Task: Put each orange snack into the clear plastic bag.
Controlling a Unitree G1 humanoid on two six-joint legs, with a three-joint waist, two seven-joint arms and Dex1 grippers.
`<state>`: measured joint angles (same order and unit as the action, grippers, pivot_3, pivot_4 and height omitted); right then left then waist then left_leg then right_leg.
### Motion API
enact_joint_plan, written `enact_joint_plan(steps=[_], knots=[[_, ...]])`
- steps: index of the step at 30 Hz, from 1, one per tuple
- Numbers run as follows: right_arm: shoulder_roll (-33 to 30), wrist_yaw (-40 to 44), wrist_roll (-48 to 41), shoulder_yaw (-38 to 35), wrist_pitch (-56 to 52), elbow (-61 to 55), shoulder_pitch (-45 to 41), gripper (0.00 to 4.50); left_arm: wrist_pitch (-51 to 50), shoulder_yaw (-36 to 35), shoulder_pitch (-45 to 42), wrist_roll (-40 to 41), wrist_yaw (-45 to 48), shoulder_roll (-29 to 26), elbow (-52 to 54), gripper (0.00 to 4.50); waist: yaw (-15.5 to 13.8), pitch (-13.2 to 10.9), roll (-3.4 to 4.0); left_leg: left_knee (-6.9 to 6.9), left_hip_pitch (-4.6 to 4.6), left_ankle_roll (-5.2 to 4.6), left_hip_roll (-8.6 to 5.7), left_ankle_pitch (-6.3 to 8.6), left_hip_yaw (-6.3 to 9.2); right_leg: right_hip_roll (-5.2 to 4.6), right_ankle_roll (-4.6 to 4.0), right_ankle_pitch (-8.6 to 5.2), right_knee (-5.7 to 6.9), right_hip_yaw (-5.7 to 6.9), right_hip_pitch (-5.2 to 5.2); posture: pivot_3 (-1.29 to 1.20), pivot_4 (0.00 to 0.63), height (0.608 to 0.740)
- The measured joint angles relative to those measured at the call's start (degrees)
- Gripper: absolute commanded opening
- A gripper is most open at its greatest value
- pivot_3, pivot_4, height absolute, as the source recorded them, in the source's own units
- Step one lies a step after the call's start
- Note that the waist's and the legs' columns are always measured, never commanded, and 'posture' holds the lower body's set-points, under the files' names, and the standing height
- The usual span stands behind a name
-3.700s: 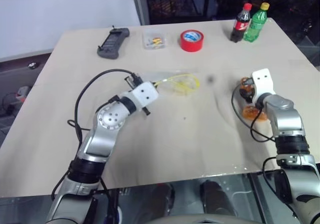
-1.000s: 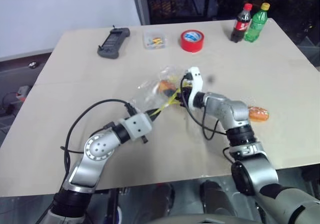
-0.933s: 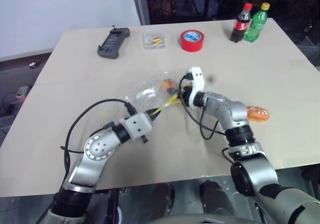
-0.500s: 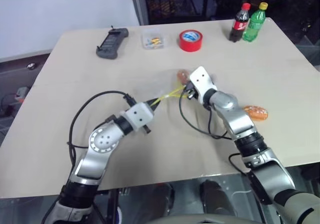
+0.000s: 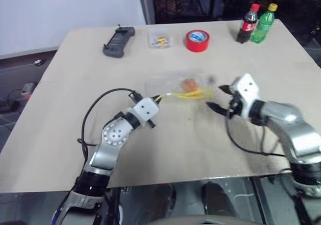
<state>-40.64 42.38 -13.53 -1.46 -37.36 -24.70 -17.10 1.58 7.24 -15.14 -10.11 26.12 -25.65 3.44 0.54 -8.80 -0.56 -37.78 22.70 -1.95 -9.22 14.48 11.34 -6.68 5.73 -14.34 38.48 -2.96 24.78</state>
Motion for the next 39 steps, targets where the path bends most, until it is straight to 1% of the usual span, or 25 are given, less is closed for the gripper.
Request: enact_joint_plan(steps=[1,2,5,6,11,14,15,16,18,23,27,31,33,37,39], knots=[[-3.35,0.81,1.08,-0.83,1.22,-0.31,2.27,3.88,0.04,0.03,-0.13,0.02,-0.01,0.05,-0.01,0.00,-0.16,0.00,0.00,-0.01,-0.01,0.00,0.00,0.00,0.02,-0.02,0.00,0.00,0.00,0.03,-0.02,0.00,0.150,0.740],[-8.28,1.92,3.05,-2.48,3.17,0.37,6.12,3.88,0.11,0.07,-0.32,0.04,0.01,0.05,-0.14,0.00,-0.34,0.00,0.00,-0.01,0.00,0.00,0.00,0.00,-0.01,-0.02,0.02,0.01,-0.01,0.03,-0.02,0.00,0.150,0.740],[-15.43,3.39,7.15,-6.67,8.00,6.15,12.67,3.88,0.48,0.12,-0.43,0.14,0.29,0.04,-0.35,0.00,-0.36,0.00,-0.02,-0.02,-0.06,0.00,0.03,0.00,-0.12,-0.01,0.06,0.03,0.00,-0.06,-0.03,0.00,0.150,0.740],[-16.88,3.65,8.48,-7.01,10.71,8.49,13.75,3.88,0.64,0.26,-0.46,0.16,0.49,0.11,-0.38,0.00,-0.10,0.00,-0.01,-0.02,-0.09,0.00,0.06,0.00,-0.16,-0.02,0.07,0.04,0.02,-0.10,-0.04,0.00,0.150,0.740],[-16.97,4.19,10.79,-4.79,17.11,17.41,12.06,3.88,1.71,1.26,-0.75,0.34,1.59,0.39,-0.69,0.00,0.18,0.00,-0.02,-0.04,-0.13,0.00,0.10,0.00,-0.19,-0.06,0.09,0.05,0.04,-0.12,-0.06,0.00,0.150,0.740],[-15.34,5.47,10.45,-3.44,18.22,21.19,10.20,3.08,1.72,1.26,-0.76,0.44,1.77,0.35,-0.70,0.00,0.12,0.00,-0.04,-0.05,-0.12,0.00,0.08,0.00,-0.19,-0.04,0.09,0.05,0.01,-0.13,-0.07,0.00,0.150,0.740],[-14.28,5.83,10.17,-2.94,18.43,22.40,8.93,2.52,1.73,1.26,-0.76,0.65,1.81,0.35,-0.70,0.00,0.18,0.00,-0.04,-0.06,-0.11,-0.01,0.08,0.00,-0.21,-0.03,0.10,0.06,0.01,-0.15,-0.07,0.00,0.150,0.740],[-13.46,5.98,9.94,-2.83,18.50,23.06,8.17,2.11,1.73,1.25,-0.75,0.75,1.84,0.34,-0.70,0.00,0.18,0.00,-0.04,-0.05,-0.11,0.00,0.08,0.00,-0.20,0.00,0.10,0.06,0.01,-0.15,-0.07,0.00,0.150,0.740],[-12.44,6.28,9.35,-2.72,18.51,23.46,7.18,1.12,1.72,1.22,-0.75,0.83,1.84,0.31,-0.69,0.00,0.07,0.00,-0.04,-0.05,-0.11,0.00,0.08,0.00,-0.18,0.01,0.10,0.06,0.01,-0.14,-0.07,0.00,0.150,0.740],[-11.99,8.40,6.44,-2.80,17.44,20.86,7.05,1.12,1.65,0.39,0.13,1.32,1.80,-0.05,-0.57,0.00,-0.19,0.00,-0.03,-0.05,-0.08,-0.01,0.07,0.00,-0.15,0.01,0.10,0.06,-0.01,-0.12,-0.06,0.00,0.150,0.740],[-8.96,8.64,-0.40,-3.97,9.92,13.33,6.02,1.12,1.47,-0.22,0.81,1.40,1.61,-0.12,0.24,0.00,-0.11,0.00,-0.03,-0.06,-0.08,-0.01,0.09,0.00,-0.14,0.01,0.10,0.06,0.00,-0.12,-0.06,0.00,0.150,0.740],[-1.29,3.20,-6.26,-3.69,-1.33,6.54,0.44,1.12,1.25,-0.43,1.25,1.39,1.37,0.02,0.93,0.00,0.02,0.00,-0.04,-0.07,-0.08,-0.01,0.11,0.00,-0.12,-0.04,0.10,0.06,0.01,-0.11,-0.06,0.00,0.150,0.740],[5.05,-2.85,-8.12,-2.68,-9.55,4.07,-3.39,1.12,0.86,-0.71,1.95,1.36,1.03,0.17,1.87,0.00,-0.10,0.02,-0.07,-0.07,-0.05,-0.01,0.09,0.00,-0.08,-0.02,0.09,0.07,-0.01,-0.08,-0.05,0.00,0.150,0.740],[11.03,-8.95,-9.12,1.52,-17.34,1.15,-4.88,1.12,-2.00,-0.85,2.25,1.30,0.01,0.78,4.20,0.00,-0.47,0.02,-0.07,-0.07,0.02,-0.01,0.04,0.00,-0.02,-0.03,0.09,0.07,-0.05,-0.02,-0.04,0.00,0.150,0.740],[12.24,-10.44,-9.99,3.29,-20.41,-0.77,-4.86,1.12,-3.58,-0.86,2.32,1.29,-0.15,1.02,5.57,0.00,-0.64,0.02,-0.07,-0.07,0.04,-0.01,0.02,0.01,-0.02,-0.03,0.09,0.07,-0.09,-0.02,-0.04,0.00,0.150,0.740]])
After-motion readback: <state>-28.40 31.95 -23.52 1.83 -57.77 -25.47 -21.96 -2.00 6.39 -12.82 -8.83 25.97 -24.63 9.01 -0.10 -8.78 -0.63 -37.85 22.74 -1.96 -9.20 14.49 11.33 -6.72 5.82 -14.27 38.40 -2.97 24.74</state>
